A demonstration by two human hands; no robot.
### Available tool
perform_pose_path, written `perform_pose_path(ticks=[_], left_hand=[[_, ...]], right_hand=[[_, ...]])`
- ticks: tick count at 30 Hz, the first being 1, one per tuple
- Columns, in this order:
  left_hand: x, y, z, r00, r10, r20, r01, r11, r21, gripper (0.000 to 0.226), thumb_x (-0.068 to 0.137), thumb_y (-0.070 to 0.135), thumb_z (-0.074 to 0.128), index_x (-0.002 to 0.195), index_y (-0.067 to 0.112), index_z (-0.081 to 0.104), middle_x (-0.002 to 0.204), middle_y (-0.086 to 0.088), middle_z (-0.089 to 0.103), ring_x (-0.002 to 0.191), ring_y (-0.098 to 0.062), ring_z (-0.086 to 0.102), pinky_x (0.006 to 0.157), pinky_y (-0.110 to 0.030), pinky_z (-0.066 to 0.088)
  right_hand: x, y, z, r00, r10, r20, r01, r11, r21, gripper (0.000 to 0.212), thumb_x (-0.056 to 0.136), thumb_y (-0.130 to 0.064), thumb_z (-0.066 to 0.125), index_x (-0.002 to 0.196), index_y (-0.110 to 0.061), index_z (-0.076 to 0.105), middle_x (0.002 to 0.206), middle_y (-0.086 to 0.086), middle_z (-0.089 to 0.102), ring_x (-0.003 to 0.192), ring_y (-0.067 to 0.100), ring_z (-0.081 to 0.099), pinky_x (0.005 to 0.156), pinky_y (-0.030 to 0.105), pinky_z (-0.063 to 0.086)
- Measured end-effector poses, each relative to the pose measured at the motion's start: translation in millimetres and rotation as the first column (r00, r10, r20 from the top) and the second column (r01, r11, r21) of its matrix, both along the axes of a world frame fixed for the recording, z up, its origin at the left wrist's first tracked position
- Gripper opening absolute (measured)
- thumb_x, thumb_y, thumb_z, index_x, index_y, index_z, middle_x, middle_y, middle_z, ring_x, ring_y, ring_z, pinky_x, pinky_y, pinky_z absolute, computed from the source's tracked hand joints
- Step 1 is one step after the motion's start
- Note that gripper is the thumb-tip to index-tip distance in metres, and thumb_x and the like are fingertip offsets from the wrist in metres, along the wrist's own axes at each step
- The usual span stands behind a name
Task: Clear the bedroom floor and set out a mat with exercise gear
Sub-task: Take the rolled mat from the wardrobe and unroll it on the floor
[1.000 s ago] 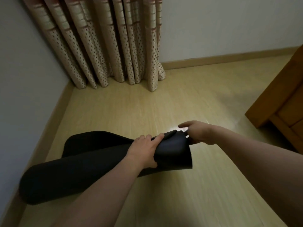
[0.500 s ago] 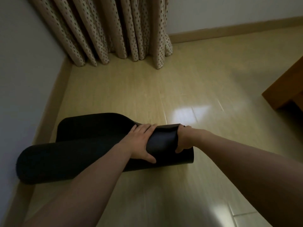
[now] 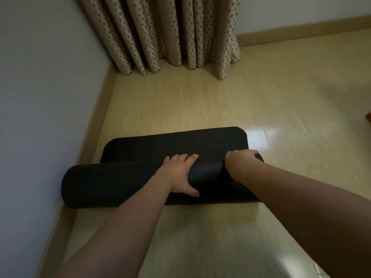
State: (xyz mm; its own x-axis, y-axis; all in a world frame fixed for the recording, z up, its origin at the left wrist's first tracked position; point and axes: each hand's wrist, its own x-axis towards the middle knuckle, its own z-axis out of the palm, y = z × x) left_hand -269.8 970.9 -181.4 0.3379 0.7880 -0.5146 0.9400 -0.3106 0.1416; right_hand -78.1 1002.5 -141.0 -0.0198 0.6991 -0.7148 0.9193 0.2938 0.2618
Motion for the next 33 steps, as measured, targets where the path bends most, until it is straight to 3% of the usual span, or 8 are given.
perform_pose_path(ticks=[5,10,16,21,25,29,33], left_hand=[[-1,-13,-7,1.0,-0.024,-0.002,0.024,0.997,0.07,0.118,0.065,0.075,0.065,0.153,0.029,0.001,0.158,-0.003,0.018,0.143,-0.026,0.021,0.118,-0.053,0.017],[2,-16,-6,0.999,-0.004,-0.035,0.004,1.0,0.02,0.118,0.068,0.074,0.064,0.153,0.031,-0.004,0.16,-0.002,0.012,0.145,-0.029,0.015,0.116,-0.062,0.011],[6,-28,-4,1.0,0.007,-0.024,-0.005,0.995,0.095,0.112,0.073,0.069,0.064,0.154,0.026,-0.001,0.159,-0.004,0.015,0.145,-0.029,0.017,0.116,-0.062,0.012],[9,-32,-2,1.0,0.012,-0.01,-0.01,0.991,0.137,0.109,0.075,0.069,0.063,0.153,0.026,0.001,0.158,-0.005,0.016,0.144,-0.029,0.018,0.116,-0.062,0.012],[11,-32,-2,0.999,0.034,0.009,-0.035,0.991,0.128,0.108,0.073,0.068,0.064,0.153,0.027,0.003,0.157,-0.003,0.018,0.144,-0.028,0.018,0.116,-0.063,0.011],[12,-27,3,0.998,0.065,0.011,-0.066,0.997,0.043,0.113,0.07,0.068,0.068,0.152,0.031,0.001,0.158,-0.002,0.013,0.145,-0.029,0.013,0.117,-0.062,0.005],[8,-14,13,0.982,0.17,0.081,-0.153,0.971,-0.185,0.105,0.074,0.056,0.069,0.152,0.036,0.001,0.16,0.0,0.007,0.147,-0.028,0.007,0.118,-0.056,-0.001]], right_hand=[[20,-8,-6,0.983,0.065,-0.17,-0.061,0.998,0.025,0.08,0.078,-0.012,0.072,0.144,-0.004,0.026,0.138,0.017,0.045,0.127,0.036,0.045,0.105,0.046,0.041],[21,-14,-13,0.962,-0.064,-0.264,0.041,0.995,-0.089,0.107,0.077,-0.027,0.069,0.153,-0.016,-0.004,0.156,0.021,0.013,0.144,0.04,0.013,0.116,0.055,0.018],[21,-23,-9,0.953,-0.044,-0.3,0.032,0.998,-0.046,0.102,0.08,-0.028,0.069,0.154,-0.018,-0.001,0.157,0.021,0.011,0.145,0.042,0.009,0.115,0.061,0.014],[24,-33,-11,0.959,-0.031,-0.283,0.044,0.998,0.039,0.098,0.083,-0.045,0.061,0.153,-0.025,-0.005,0.159,0.014,0.002,0.147,0.038,0.0,0.107,0.073,0.008],[26,-37,-15,0.961,-0.026,-0.276,0.047,0.996,0.069,0.096,0.085,-0.048,0.057,0.153,-0.026,-0.008,0.16,0.013,-0.004,0.147,0.038,-0.006,0.105,0.075,0.005],[25,-35,-15,0.958,-0.002,-0.287,0.025,0.997,0.076,0.097,0.084,-0.048,0.058,0.153,-0.022,-0.004,0.16,0.013,-0.002,0.147,0.037,-0.004,0.109,0.072,0.005],[21,-32,-14,0.939,0.053,-0.341,-0.035,0.998,0.058,0.095,0.083,-0.04,0.063,0.153,-0.011,0.006,0.161,0.012,0.004,0.148,0.031,0.003,0.116,0.061,0.006]])
